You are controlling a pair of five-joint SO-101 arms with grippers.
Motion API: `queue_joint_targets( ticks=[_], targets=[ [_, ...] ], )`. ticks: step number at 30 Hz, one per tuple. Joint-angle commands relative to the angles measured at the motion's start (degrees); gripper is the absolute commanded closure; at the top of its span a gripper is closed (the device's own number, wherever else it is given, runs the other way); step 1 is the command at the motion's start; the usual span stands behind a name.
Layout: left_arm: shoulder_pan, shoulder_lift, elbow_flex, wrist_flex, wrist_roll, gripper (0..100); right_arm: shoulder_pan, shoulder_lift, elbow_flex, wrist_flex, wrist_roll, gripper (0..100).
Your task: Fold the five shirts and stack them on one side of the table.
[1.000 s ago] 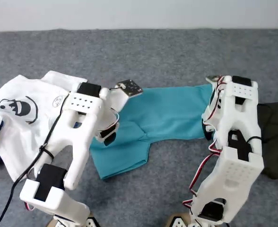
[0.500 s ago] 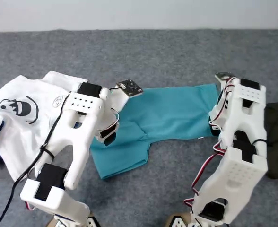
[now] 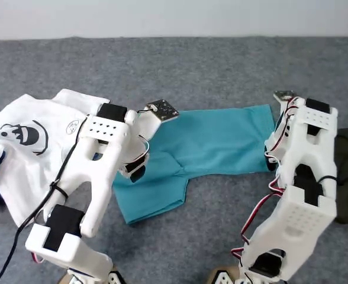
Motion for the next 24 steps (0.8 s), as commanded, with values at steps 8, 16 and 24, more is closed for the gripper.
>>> queue_joint_targets(
  ticks=[8, 16, 24],
  targets=[
    [0.6, -2.9, 0.0, 0.6, 0.6, 88, 0.3, 6.5, -0.4, -2.5, 0.4, 91.6],
    [0.6, -2.9, 0.0, 0.6, 0.6, 88, 0.7, 3.6, -4.1, 0.4, 0.5, 99.0],
    [0.6, -2.9, 0.0, 0.7, 0.6, 88, 0.7, 2.2, -11.7, 2.2, 0.9, 98.8]
  ],
)
